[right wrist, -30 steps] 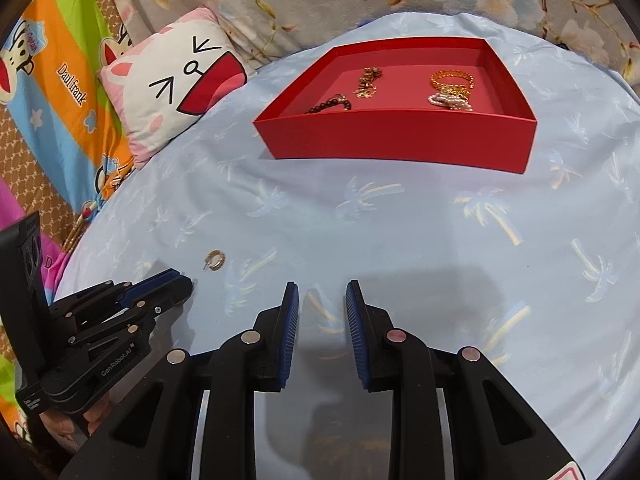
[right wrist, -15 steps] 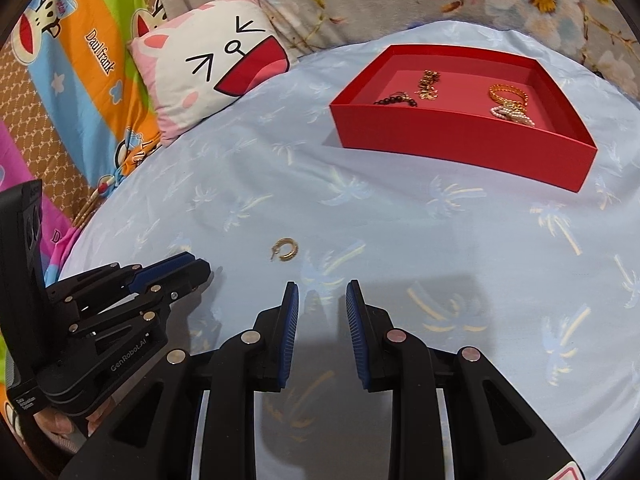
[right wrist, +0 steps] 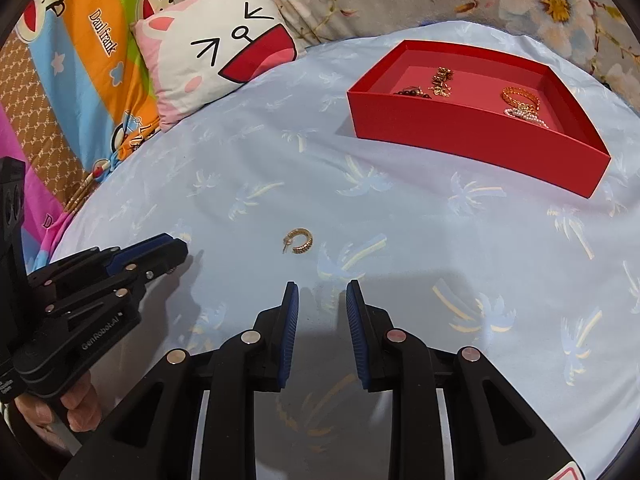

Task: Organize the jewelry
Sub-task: 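Grasp the other gold hoop earring with the right gripper, then carry both hoop earrings into the red tray and open both grippers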

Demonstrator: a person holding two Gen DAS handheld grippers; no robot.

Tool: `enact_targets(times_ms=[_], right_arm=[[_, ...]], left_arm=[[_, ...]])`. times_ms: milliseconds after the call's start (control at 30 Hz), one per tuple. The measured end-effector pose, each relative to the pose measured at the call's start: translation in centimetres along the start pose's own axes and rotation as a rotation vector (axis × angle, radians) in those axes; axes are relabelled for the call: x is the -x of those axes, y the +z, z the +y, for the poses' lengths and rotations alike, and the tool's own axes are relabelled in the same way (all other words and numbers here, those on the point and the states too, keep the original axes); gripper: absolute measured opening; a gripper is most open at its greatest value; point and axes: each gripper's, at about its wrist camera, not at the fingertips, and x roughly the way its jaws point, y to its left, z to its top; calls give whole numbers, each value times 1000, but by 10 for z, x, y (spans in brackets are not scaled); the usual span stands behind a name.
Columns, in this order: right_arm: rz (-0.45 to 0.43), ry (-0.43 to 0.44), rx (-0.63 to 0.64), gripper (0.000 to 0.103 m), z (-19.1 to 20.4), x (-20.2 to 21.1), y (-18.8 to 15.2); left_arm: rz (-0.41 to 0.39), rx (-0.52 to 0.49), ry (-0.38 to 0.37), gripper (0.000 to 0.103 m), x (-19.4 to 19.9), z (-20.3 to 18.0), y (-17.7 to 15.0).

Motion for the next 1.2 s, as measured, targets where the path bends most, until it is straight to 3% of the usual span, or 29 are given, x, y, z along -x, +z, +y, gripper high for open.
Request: enact_targets(times_ms=[500, 833, 1033, 1200], right_arm=[[25, -9, 91, 25, 19, -19, 15], [11, -56, 155, 16, 35, -35, 29], [-11, -59, 157, 16, 34, -28, 29], [-72, -46, 123, 16, 15, 3, 47]], left_arm=[[-10, 38, -11, 15, -2, 12, 0], [-9, 47, -17, 15, -3, 16, 0], [-10, 41, -17, 15, -1, 18, 4], [-30, -2, -42, 15, 6, 14, 30]])
